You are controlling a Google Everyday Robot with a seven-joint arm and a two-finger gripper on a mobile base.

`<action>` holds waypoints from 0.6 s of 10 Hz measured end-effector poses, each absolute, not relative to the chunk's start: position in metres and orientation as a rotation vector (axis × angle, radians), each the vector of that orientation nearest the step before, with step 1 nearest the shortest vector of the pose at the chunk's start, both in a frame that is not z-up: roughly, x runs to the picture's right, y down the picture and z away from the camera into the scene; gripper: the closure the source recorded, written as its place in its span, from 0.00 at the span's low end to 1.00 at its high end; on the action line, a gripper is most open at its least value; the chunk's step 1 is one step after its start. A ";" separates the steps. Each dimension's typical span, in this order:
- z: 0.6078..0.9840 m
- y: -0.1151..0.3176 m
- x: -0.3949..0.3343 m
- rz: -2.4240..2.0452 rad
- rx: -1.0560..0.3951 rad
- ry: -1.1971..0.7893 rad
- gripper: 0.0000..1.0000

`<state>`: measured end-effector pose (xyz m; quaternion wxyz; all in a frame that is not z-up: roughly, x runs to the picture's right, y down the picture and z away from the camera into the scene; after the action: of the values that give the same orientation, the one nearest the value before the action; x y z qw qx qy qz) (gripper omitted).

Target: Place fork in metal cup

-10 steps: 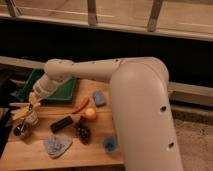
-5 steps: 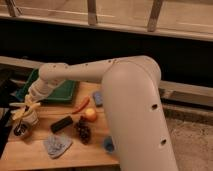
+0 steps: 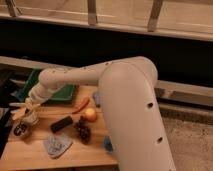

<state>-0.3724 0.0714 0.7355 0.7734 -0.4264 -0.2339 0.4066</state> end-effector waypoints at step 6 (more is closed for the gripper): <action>0.733 0.079 -0.373 0.868 -0.950 -0.541 0.82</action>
<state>-0.3725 0.0788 0.7335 0.7661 -0.4376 -0.2492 0.3995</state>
